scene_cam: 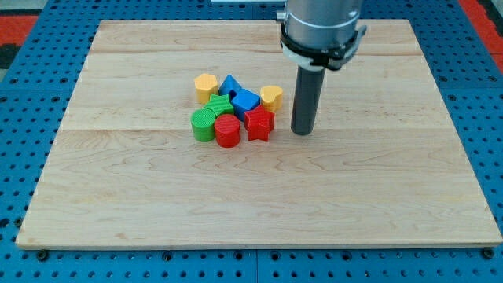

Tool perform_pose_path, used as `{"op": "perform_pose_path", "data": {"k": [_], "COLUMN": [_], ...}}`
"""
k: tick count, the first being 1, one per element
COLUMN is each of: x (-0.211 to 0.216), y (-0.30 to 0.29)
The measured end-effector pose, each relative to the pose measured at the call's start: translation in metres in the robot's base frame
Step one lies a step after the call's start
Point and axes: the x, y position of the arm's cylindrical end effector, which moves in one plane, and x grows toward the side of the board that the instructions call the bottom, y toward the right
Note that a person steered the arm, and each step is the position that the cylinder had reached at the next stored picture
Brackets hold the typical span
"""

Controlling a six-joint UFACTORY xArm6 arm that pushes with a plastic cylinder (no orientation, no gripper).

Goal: Push the group of block left a bit

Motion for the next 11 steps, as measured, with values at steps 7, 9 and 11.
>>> {"op": "perform_pose_path", "data": {"k": [7, 9, 11], "x": [-0.054, 0.015, -0.034], "y": [0.0, -0.038, -0.069]}}
